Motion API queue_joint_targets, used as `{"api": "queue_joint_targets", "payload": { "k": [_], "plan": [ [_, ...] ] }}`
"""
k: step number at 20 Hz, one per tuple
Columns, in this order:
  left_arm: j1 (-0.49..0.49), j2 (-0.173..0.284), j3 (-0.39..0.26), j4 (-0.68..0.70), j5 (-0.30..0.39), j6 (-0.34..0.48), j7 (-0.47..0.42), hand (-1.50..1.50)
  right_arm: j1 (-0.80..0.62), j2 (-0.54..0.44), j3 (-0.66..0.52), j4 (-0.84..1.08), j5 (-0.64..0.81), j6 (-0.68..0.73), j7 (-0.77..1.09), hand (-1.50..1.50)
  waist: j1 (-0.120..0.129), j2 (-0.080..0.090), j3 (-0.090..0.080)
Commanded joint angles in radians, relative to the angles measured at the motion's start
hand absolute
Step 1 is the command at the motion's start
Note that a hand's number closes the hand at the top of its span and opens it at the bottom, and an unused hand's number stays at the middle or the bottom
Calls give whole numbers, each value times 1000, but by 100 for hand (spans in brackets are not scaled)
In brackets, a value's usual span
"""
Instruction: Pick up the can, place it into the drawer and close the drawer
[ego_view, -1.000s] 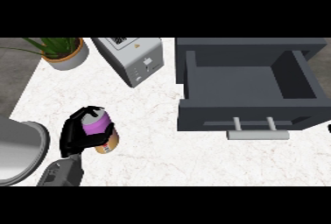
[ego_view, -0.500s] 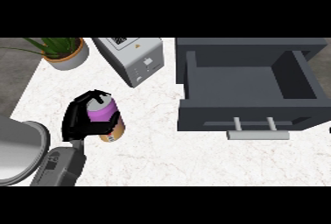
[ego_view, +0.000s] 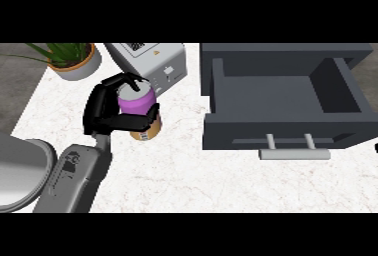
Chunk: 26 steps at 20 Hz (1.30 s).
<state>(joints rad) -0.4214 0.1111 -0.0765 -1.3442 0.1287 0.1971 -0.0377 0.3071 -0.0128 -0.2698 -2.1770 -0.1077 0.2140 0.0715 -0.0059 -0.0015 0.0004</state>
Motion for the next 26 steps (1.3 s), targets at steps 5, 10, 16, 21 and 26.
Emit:
{"api": "queue_joint_targets", "payload": {
  "k": [5,10,16,21,26],
  "plan": [
    [-204,-79,-57,-25,-89,91,197,150,62,-11,-33,-108,-62,22,54,-150,-9,0,0],
    [-287,-110,-129,-37,-149,160,295,150,-9,-35,-61,1,-51,19,5,-150,-3,1,0],
    [-609,-111,-76,211,-98,234,298,150,28,2,8,-52,-15,24,24,-150,-24,5,0],
    [-731,-111,-131,283,-52,291,351,150,-86,-66,-77,47,-61,18,34,-150,-18,5,1],
    [-821,-111,-208,371,-21,371,362,150,-73,-44,-46,49,-34,12,37,-150,-20,5,1]
  ]
}}
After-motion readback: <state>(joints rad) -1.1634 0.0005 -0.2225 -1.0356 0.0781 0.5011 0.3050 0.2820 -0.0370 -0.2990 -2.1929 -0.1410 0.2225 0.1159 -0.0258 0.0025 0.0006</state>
